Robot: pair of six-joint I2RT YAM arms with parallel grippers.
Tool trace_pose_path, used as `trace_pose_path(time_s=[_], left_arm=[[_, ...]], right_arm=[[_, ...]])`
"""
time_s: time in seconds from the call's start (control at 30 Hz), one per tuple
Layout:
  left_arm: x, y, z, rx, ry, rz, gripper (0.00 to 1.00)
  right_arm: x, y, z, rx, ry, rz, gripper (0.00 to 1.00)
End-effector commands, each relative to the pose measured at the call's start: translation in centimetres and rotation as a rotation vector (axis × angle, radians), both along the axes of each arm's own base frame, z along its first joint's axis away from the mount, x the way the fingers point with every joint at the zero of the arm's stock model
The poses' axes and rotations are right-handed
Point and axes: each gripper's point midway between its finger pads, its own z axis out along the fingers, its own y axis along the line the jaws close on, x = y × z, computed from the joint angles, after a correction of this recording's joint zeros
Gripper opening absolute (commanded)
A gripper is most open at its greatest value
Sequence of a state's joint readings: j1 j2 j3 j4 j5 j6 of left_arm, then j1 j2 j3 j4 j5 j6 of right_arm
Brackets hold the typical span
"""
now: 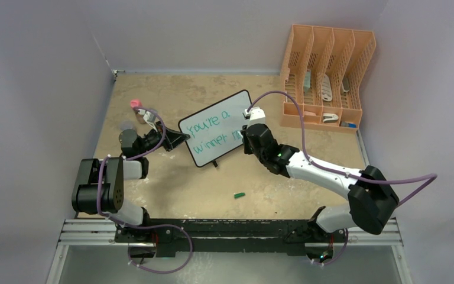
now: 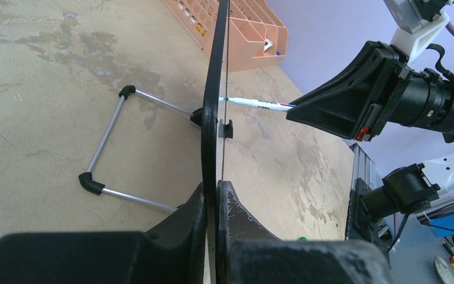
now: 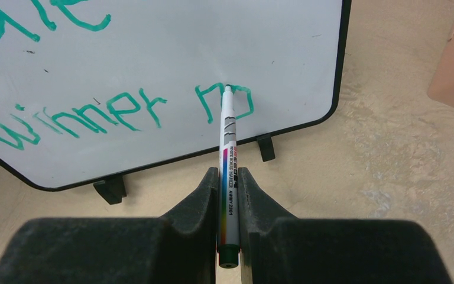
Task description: Write a sentence on the whiteboard
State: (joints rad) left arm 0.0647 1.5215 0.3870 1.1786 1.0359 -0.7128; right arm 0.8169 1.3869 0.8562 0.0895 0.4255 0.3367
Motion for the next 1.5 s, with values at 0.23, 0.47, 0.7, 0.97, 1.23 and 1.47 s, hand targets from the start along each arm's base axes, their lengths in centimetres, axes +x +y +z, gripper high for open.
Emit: trace_pose_path(time_s=[0.23,0.47,0.7,0.97,1.23,1.47], left_arm=[[0.5,0.3,1.7,0.024,-0.09,0.019,0.0],[0.6,0.3,1.6,0.026,-0.088,0.021,0.0],[0.6,0.4,1.7,0.026,-0.088,0.022,0.0],[0.7,0.4,1.5,0.028,-0.085,0.023,0.0],[0.7,0.4,1.4,0.029,-0.081,0.022,0.0],[0.7,0.4,1.4,0.029,-0.08,0.022,0.0]], right_arm=[[-0.2,-0.4,2.5,0.054,-0.044,-0.012,0.0],[0.0,-2.2,2.4,0.012,-0.069,-0.057,0.0],[0.7,-2.5,1.9,0.006,-0.068,-0.063,0.0],[1.1,-1.6,2.2,0.02,-0.075,-0.031,0.0],[1.2,-0.9,2.5,0.034,-0.082,0.001,0.0],[1.6,-0.8,2.3,0.02,-0.086,-0.006,0.0]])
